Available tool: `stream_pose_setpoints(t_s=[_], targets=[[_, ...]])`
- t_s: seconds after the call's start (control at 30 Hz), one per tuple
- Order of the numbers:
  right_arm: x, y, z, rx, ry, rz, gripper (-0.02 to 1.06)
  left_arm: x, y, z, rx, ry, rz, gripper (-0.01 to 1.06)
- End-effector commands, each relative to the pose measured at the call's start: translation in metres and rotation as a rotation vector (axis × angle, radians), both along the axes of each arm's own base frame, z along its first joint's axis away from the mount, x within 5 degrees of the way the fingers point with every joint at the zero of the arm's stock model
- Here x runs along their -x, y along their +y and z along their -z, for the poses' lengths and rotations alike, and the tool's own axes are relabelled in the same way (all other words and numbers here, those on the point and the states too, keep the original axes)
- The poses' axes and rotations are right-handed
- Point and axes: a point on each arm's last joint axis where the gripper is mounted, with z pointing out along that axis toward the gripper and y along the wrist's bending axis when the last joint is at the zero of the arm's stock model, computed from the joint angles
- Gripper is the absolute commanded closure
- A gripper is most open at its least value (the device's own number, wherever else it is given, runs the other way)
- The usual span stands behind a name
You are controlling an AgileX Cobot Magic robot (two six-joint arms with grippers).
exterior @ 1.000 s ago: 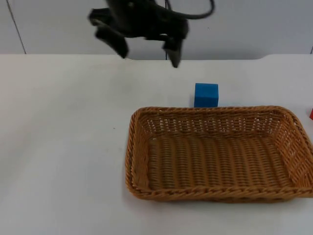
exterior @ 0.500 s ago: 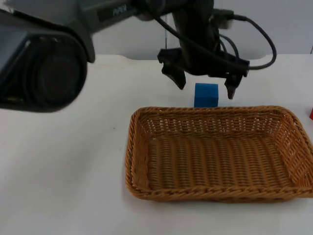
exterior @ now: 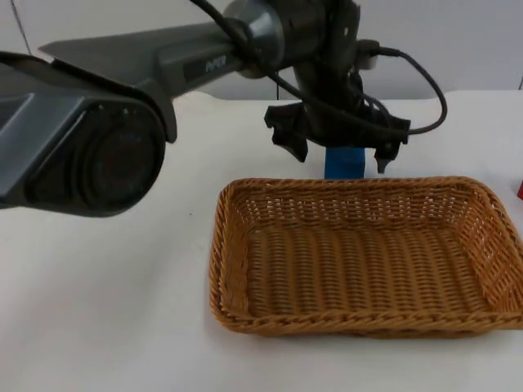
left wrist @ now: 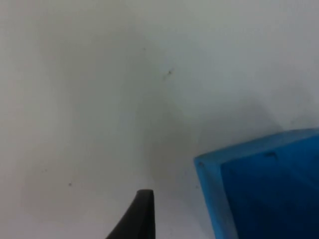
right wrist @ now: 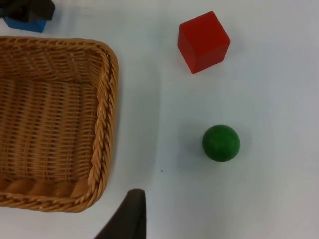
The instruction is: Place all geometric objects except the red cube into the basket.
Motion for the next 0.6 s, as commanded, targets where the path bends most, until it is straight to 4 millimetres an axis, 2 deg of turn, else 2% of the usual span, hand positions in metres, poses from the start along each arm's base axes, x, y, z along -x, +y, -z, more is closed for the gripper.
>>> stream_pose_setpoints(t_s=[0.0, 0.13, 0.17, 0.23, 0.27, 0.3, 0.43, 0.47, 0.5, 0.57], targets=[[0.000, -0.001, -0.001, 0.001, -0.013, 0.011, -0.01, -0.001, -0.003, -0.001, 0.020, -0.024, -0.008, 0.07], [0.000, -0.002, -0.001, 0.004, -0.016, 0.015, -0.01, -0.003, -0.004, 0.002, 0.035, -0.037, -0.007, 0.08], [0.000, -0.002, -0.001, 0.004, -0.016, 0.015, -0.01, -0.004, -0.005, 0.001, 0.041, -0.049, -0.006, 0.12], [0.000, -0.002, -0.001, 0.004, -0.016, 0.015, -0.01, -0.004, -0.005, 0.001, 0.048, -0.055, -0.010, 0.24], [0.000, -0.002, -0.001, 0.006, -0.016, 0.015, -0.01, -0.004, -0.005, 0.000, 0.056, -0.053, -0.027, 0.41], [0.000, -0.002, -0.001, 0.006, -0.016, 0.015, -0.01, -0.004, -0.005, 0.000, 0.056, -0.053, -0.027, 0.41], [-0.001, -0.002, -0.001, 0.011, -0.024, 0.014, -0.01, -0.003, -0.004, 0.002, 0.043, -0.030, -0.034, 1.00], [-0.001, -0.002, -0.001, 0.011, -0.024, 0.014, -0.01, -0.003, -0.004, 0.002, 0.043, -0.030, -0.034, 1.00], [-0.001, -0.002, -0.001, 0.011, -0.024, 0.014, -0.01, -0.002, -0.004, -0.001, 0.048, -0.026, -0.034, 1.05], [-0.001, -0.003, -0.001, 0.015, -0.026, 0.014, -0.01, -0.001, -0.005, -0.015, 0.071, -0.026, -0.036, 1.05]])
